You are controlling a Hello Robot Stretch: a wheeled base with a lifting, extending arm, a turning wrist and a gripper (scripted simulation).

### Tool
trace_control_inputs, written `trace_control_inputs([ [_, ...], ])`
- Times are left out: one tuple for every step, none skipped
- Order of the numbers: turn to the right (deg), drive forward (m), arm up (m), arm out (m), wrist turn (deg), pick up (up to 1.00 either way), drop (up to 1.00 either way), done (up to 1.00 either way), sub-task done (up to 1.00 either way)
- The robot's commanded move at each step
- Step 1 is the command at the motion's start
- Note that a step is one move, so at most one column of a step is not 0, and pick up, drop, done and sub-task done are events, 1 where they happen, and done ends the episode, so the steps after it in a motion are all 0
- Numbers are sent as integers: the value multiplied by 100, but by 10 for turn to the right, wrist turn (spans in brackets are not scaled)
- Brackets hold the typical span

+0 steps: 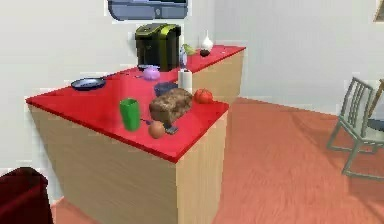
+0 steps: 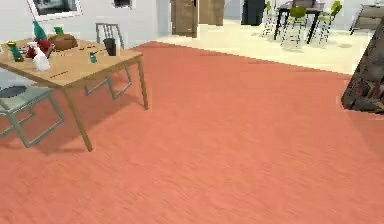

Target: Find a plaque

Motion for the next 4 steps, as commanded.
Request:
trace_control_inputs([
  [450, 0, 0, 0, 0, 0, 0, 0, 0],
  [450, 0, 0, 0, 0, 0, 0, 0, 0],
  [30, 0, 0, 0, 0, 0, 0, 0, 0],
  [0, 100, 0, 0, 0, 0, 0, 0, 0],
])
